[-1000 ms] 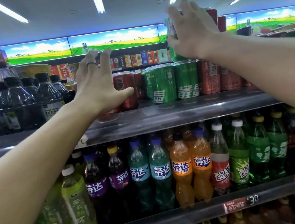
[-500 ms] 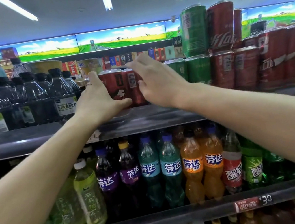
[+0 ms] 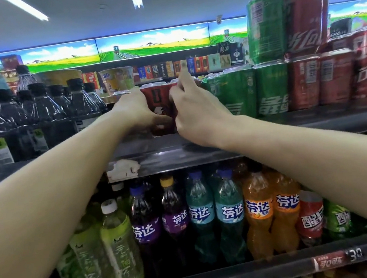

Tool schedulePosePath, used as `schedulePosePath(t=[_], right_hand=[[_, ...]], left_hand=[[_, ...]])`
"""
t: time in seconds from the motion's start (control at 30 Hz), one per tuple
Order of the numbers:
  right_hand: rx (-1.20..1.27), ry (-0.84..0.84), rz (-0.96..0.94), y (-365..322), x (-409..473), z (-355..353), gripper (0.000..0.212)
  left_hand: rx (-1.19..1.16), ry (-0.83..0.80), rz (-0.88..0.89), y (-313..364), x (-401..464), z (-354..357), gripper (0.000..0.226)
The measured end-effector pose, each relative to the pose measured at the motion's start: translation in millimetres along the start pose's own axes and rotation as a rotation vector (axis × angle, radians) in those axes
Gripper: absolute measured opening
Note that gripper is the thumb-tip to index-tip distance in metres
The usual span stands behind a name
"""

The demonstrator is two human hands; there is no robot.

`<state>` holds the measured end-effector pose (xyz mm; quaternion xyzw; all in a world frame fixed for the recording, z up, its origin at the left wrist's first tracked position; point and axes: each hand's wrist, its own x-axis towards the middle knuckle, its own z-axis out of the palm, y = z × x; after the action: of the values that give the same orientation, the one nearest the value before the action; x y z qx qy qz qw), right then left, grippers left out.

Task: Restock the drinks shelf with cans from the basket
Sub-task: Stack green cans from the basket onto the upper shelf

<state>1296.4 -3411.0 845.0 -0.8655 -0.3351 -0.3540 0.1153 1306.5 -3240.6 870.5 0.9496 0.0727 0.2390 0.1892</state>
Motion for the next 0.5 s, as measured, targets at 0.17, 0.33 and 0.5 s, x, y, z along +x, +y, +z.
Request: schedulePosePath(t=[0.17, 0.33, 0.5], right_hand=[[0.071, -0.167, 0.156, 3, 25, -2, 0.029], [0.075, -0.344, 0.296, 11, 47, 13, 0.018], [0.099, -0.451, 0.424, 18, 60, 31, 0.046]], left_hand=[[-0.035, -0.027, 0.028, 5, 13, 7, 0.069], [-0.019, 0.000, 0.043, 9, 41, 24, 0.071], [0.028, -0.072, 0.033, 19, 68, 36, 0.054]])
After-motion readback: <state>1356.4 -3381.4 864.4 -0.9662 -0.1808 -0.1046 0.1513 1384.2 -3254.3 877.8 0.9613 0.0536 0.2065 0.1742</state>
